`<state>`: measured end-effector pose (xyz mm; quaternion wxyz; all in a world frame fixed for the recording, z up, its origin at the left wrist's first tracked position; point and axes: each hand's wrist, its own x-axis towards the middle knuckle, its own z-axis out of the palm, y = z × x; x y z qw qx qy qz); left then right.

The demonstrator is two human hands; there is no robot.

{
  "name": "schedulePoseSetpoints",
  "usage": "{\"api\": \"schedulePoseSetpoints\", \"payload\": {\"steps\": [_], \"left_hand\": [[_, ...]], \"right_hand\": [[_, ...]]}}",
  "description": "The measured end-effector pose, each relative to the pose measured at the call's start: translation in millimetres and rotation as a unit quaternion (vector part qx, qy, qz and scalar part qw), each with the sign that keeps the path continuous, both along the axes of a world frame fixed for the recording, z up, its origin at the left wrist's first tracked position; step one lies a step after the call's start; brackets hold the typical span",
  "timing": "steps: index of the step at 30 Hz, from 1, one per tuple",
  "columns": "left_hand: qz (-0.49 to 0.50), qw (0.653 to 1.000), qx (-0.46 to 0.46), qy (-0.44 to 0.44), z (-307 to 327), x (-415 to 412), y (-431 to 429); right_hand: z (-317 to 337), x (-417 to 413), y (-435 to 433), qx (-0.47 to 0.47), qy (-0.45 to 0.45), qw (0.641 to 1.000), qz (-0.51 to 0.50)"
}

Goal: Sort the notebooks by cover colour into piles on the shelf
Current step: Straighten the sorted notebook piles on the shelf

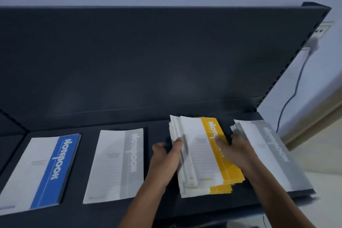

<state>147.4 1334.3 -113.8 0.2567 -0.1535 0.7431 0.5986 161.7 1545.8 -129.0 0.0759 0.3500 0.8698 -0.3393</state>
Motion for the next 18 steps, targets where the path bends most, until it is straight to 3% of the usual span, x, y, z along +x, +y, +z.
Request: {"api": "schedulePoseSetpoints", "payload": {"steps": [5, 10, 15, 18], "left_hand": [[0.084, 0.996, -0.024, -0.032, -6.8, -6.3, 28.1], [0.04, 0.997, -0.007, -0.071, -5.2, -14.9, 33.2], [-0.002, 0.994, 0.066, -0.09, -6.1, -14.6, 25.4], [0.02, 0.993, 0.11, -0.05, -10.1, -1.1, 25.0]], "right_hand": [[-22.3, 3.2, 13.4, -0.168, -0.023, 0.985, -0.018], [-24.8, 6.7, -8.0, -0.115, -0.019, 0.991, 0.068], [-14.8, 3.5, -8.6, -0.142, -0.027, 0.989, 0.042], [-20.6, 5.8, -5.7, -0.176, -0.001, 0.984, 0.024]]}}
